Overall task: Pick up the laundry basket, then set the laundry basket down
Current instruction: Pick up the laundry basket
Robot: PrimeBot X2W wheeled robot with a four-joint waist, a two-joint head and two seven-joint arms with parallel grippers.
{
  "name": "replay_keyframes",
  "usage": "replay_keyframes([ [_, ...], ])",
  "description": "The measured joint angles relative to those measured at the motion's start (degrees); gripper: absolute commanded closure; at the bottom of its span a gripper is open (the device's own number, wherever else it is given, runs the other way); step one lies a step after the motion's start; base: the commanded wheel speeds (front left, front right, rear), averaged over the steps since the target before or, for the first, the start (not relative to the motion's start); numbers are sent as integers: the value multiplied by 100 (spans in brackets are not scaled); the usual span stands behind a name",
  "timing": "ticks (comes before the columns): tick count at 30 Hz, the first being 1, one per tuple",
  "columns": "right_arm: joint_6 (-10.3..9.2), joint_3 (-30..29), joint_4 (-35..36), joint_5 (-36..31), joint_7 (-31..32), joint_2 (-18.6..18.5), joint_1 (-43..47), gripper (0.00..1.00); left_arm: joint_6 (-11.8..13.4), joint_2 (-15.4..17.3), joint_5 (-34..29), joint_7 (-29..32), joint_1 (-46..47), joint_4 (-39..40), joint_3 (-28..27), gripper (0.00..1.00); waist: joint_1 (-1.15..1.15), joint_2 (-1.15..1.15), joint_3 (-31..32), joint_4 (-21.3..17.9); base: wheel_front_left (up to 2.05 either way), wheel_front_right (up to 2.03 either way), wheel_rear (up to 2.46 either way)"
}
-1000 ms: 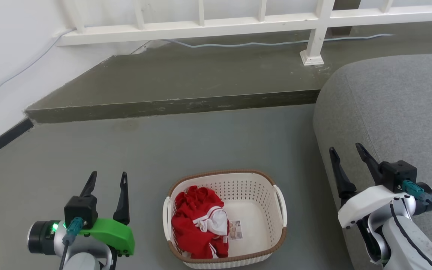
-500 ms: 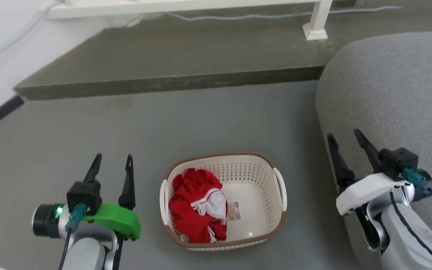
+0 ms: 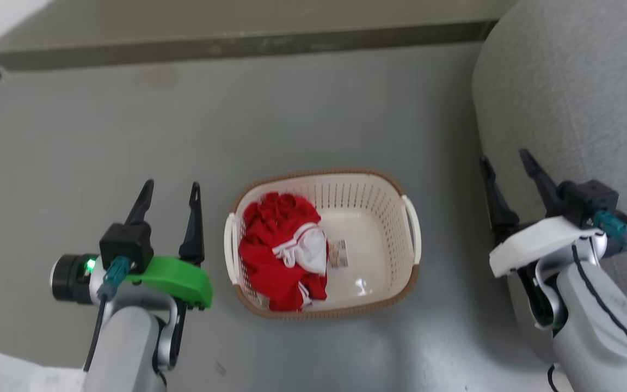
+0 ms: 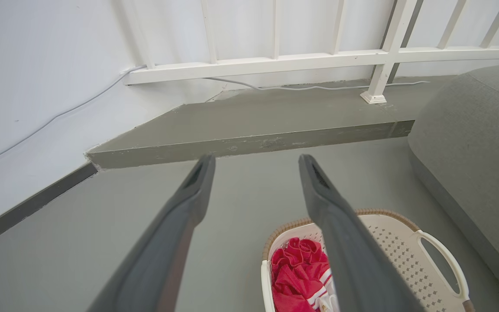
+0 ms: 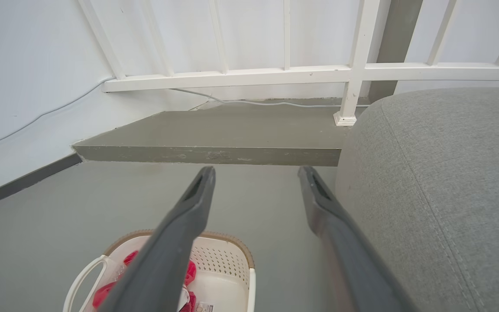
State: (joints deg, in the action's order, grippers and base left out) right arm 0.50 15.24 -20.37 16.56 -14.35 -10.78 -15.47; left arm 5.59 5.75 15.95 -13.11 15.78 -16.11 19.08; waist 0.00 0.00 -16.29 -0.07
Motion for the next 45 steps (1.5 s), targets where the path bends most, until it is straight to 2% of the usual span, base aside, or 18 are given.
replay_keyframes([
  [10,55,-112,-88,0,-7,7,-576,0,-14,-92,10,126,665,-212,73,0,0,0,-891,65,0,0,0],
  [31,354,268,-1259,-270,-12,183,-2008,0,-598,-216,213,547,2117,-1599,151,0,1,0,-2246,34,0,0,0],
  [45,428,365,-2083,-282,-18,401,-2442,0,-805,-265,413,710,2502,-2628,93,0,1,0,-2878,-79,0,0,0],
])
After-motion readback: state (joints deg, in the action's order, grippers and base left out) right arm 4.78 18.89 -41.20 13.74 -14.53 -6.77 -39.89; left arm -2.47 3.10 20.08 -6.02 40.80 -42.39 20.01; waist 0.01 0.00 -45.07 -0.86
